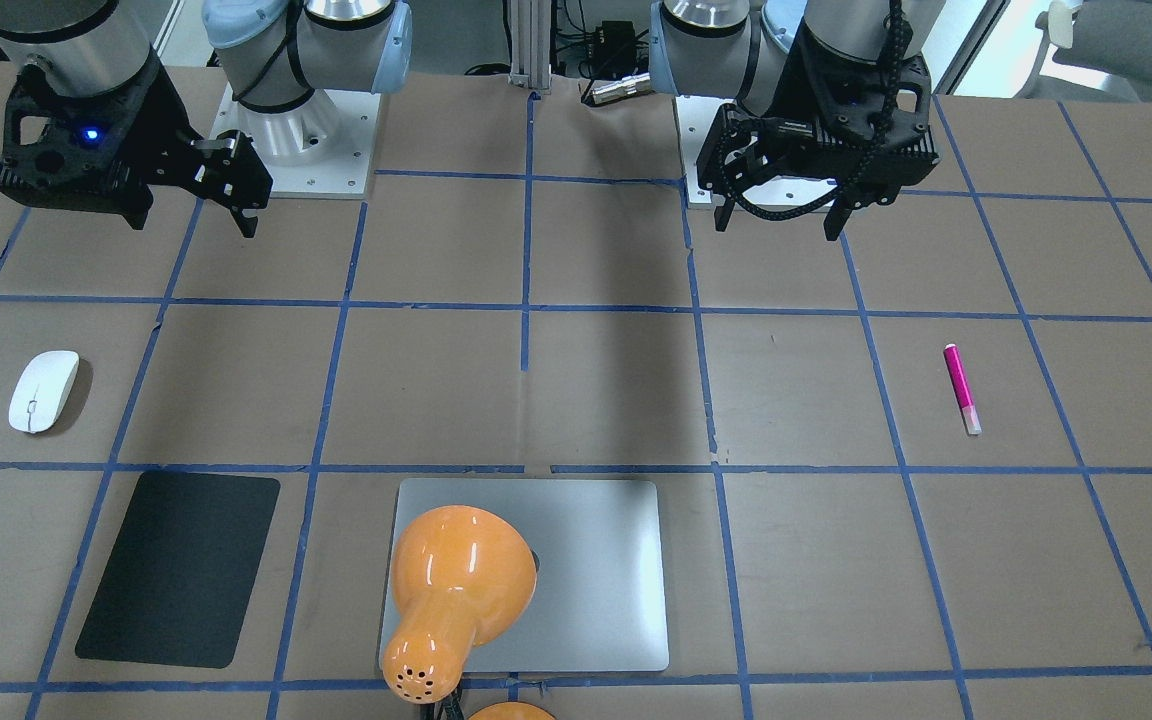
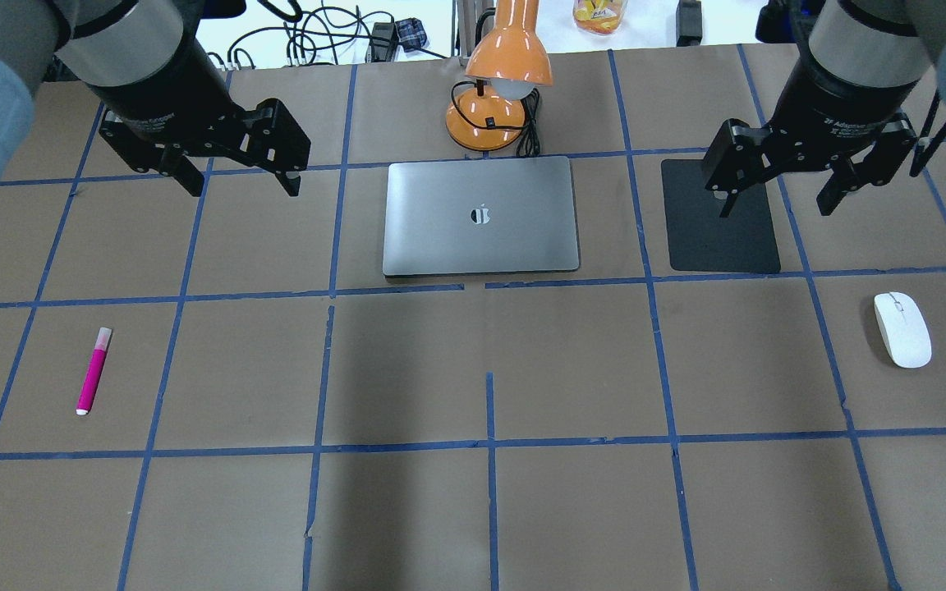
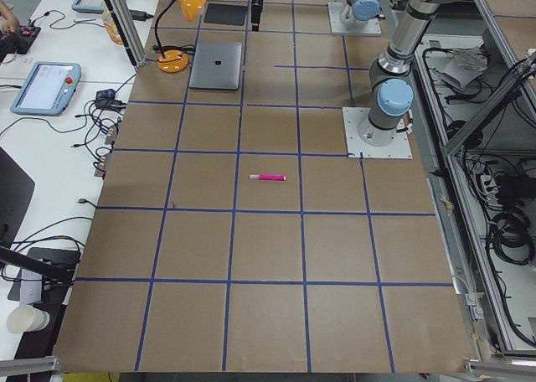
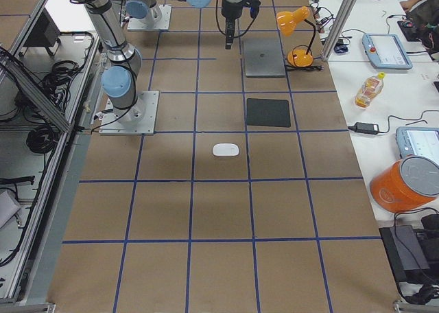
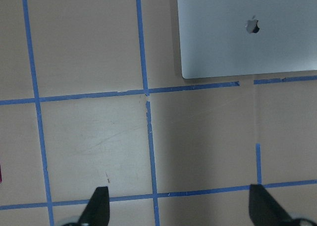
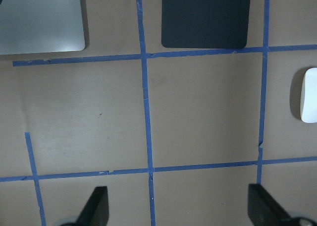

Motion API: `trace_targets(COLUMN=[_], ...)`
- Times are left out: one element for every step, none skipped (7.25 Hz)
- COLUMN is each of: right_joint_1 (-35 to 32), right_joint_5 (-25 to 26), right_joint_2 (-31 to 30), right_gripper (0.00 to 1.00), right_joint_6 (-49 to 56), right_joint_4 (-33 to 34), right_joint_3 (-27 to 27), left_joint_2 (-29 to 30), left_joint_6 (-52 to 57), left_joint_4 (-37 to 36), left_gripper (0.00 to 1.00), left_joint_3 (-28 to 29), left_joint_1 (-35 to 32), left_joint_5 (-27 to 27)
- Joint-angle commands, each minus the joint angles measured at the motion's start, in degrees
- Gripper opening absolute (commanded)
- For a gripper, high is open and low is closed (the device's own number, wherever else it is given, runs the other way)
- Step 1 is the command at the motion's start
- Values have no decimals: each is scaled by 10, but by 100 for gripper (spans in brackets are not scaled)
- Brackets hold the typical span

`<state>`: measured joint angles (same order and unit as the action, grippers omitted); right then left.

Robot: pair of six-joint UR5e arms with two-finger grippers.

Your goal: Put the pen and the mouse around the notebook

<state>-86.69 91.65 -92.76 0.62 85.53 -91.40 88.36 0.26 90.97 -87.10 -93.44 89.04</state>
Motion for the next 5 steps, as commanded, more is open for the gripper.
trace_targets(right_joint_1=[0, 5, 15, 43, 88], right_joint_5=[-2, -2, -2, -1, 1], right_joint_2=[0, 1, 3, 4, 6], right_gripper=[100, 100, 100, 100, 100], right_joint_6=[0, 2, 2, 3, 5], right_joint_4=[0, 2, 3, 2, 4], right_joint_3=[0, 1, 1, 0, -7], left_joint_2=[-1, -3, -2, -1, -1], left_joint_6=[0, 0, 0, 0, 0], left_joint_4=[0, 1, 0, 1, 4], left_gripper=[100, 100, 100, 100, 100], left_joint_3=[0, 1, 1, 1, 0], left_joint_1=[0, -1, 0, 2, 4], left_joint_5=[0, 2, 3, 3, 4])
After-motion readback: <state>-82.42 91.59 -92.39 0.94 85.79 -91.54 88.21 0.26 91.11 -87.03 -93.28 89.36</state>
